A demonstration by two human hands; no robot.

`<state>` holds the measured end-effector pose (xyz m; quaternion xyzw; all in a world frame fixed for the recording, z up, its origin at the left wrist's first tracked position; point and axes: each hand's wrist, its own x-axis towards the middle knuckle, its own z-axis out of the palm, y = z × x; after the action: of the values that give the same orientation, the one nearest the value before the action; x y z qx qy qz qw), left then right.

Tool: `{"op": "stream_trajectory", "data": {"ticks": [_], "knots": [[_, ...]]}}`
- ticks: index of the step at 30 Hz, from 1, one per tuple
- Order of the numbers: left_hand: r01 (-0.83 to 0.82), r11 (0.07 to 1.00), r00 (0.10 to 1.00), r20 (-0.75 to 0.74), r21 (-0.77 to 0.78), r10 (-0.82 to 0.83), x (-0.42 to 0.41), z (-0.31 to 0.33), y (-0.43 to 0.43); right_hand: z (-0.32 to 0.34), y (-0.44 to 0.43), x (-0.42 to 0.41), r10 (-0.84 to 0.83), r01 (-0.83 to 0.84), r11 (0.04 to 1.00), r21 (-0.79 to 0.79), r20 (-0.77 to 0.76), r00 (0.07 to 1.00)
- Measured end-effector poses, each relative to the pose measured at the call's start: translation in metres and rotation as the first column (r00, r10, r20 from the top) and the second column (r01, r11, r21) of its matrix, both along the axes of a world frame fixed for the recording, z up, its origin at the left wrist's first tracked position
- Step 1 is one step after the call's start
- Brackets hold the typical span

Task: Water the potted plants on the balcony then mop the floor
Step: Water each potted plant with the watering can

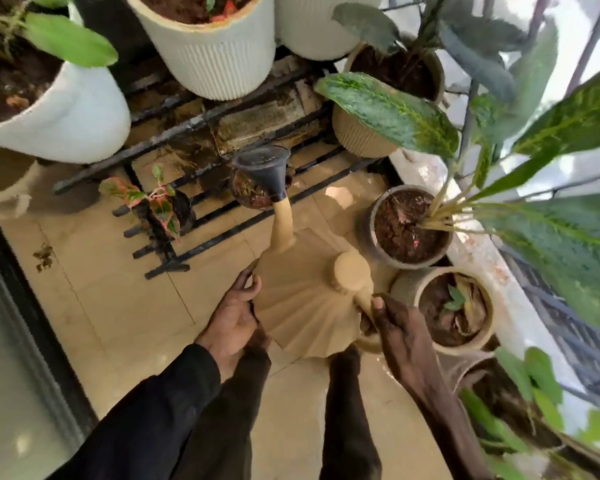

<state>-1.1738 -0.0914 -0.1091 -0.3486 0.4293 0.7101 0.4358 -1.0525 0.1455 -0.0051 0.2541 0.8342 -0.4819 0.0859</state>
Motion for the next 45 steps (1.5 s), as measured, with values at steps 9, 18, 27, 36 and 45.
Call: {"op": "stream_trajectory", "data": {"ticks": [9, 18, 27, 36, 45], "knots": [[0.215, 0.976, 0.976, -0.049, 0.039, -0.213, 0.011, -0.006, -0.036, 0.002, -0.066, 0.085, -0.128, 0.130, 0.991, -0.037, 0.045, 0.991], [0.502, 0.864, 0.865, -0.011, 0.022, -0.502, 0.080, -0.001, -0.016, 0.004, -0.104, 0.201, -0.401, 0.400, 0.916, -0.017, -0.027, 0.916], [0.859, 0.510, 0.509, -0.035, -0.048, -0.860, 0.239, 0.017, 0.050, 0.024, -0.139, 0.367, -0.711, 0.715, 0.697, -0.057, 0.073, 0.699], [0.988, -0.150, -0.151, -0.040, -0.034, -0.988, 0.409, 0.013, 0.094, 0.036, -0.218, 0.526, -0.947, 0.948, 0.317, -0.012, 0.060, 0.317], [0.823, -0.564, -0.567, -0.038, -0.064, -0.823, 0.571, 0.016, 0.088, 0.022, -0.322, 0.642, -0.994, 0.995, -0.097, 0.002, 0.058, -0.097]]}}
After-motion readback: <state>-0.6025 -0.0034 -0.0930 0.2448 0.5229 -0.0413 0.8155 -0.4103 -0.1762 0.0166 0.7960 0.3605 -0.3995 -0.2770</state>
